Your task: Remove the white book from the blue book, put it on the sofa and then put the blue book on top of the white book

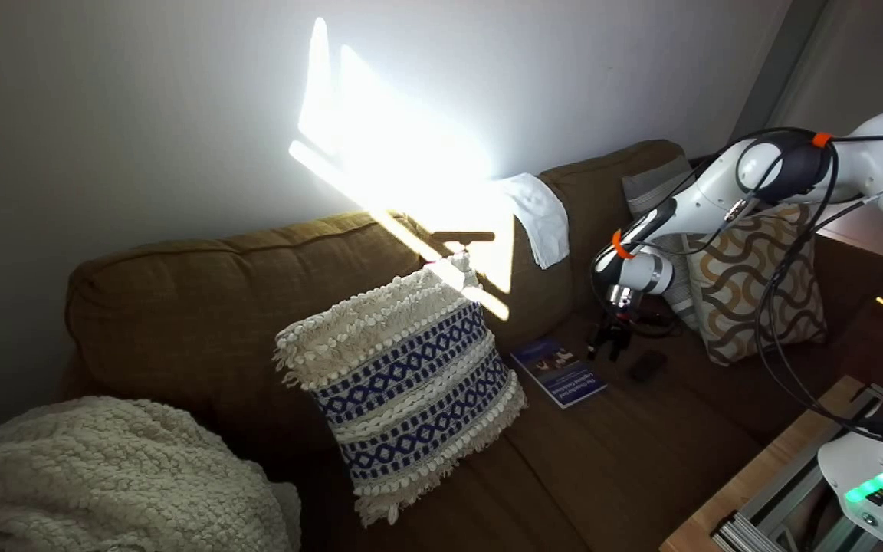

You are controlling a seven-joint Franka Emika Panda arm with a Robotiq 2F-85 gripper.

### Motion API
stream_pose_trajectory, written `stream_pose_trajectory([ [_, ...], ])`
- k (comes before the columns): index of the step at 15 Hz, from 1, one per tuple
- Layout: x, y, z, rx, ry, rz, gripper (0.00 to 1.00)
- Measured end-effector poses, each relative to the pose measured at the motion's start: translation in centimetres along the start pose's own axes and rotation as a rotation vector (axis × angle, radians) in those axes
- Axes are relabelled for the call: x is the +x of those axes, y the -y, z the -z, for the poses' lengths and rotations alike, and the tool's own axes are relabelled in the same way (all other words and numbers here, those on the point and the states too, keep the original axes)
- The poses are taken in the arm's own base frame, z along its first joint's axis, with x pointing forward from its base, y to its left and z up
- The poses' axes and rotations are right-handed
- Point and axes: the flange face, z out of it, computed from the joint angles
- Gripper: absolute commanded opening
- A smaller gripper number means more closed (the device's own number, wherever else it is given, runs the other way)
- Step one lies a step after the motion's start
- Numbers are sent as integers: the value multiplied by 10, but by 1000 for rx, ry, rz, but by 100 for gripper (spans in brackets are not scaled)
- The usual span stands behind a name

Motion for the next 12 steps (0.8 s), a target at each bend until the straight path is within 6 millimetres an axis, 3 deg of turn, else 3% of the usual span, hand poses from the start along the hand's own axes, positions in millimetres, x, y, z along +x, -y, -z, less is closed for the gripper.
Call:
stream_pose_trajectory([
  [6, 2, -1, 76, -48, -68, 24, 100],
  [12, -23, -9, 159, -61, -143, 32, 100],
])
